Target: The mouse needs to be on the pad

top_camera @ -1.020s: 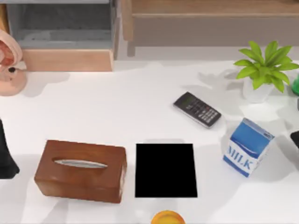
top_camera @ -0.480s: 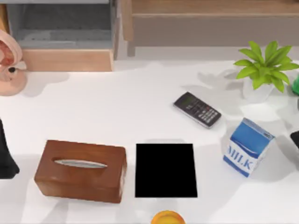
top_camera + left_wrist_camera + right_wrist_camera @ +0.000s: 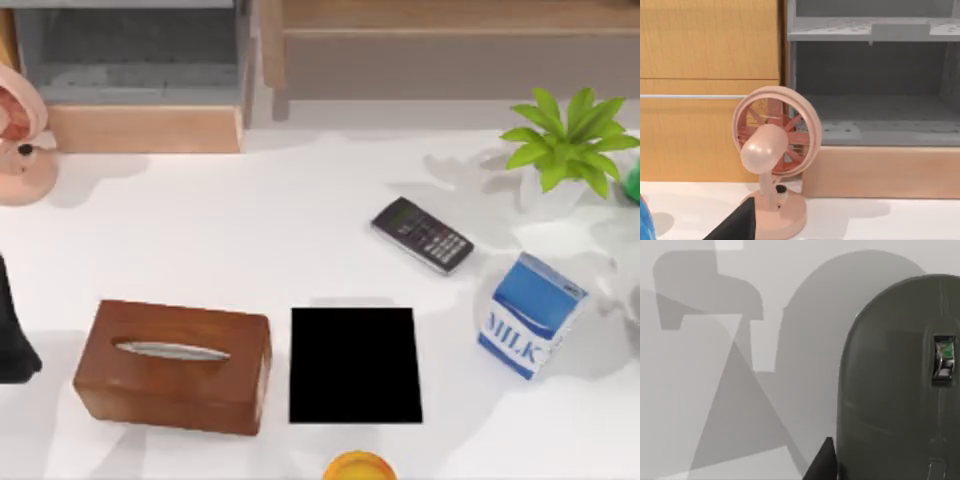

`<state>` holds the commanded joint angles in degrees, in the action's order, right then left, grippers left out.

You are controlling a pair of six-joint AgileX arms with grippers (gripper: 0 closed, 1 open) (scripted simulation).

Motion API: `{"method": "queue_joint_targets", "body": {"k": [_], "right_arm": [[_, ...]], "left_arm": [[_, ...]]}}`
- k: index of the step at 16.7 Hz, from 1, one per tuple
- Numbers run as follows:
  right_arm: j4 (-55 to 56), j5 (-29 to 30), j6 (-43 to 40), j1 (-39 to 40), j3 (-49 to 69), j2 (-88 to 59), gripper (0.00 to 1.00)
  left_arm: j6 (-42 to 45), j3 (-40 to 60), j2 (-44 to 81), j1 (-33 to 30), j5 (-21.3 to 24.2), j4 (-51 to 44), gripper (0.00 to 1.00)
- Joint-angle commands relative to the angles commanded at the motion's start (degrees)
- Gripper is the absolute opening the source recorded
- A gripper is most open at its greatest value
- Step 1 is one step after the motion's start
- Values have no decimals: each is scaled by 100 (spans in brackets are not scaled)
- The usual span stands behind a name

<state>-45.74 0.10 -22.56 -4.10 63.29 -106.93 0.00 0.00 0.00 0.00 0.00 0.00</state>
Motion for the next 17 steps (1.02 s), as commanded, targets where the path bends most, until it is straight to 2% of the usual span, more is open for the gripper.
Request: {"method": "queue_joint_targets", "body": {"k": [9, 17], "right_arm": [[-1930, 5, -29, 1, 1124, 647, 0], [-2062, -123, 176, 92, 1381, 650, 0]], "left_arm": [[0, 0, 0, 0, 0, 0, 100], [0, 0, 0, 0, 0, 0, 100]]}}
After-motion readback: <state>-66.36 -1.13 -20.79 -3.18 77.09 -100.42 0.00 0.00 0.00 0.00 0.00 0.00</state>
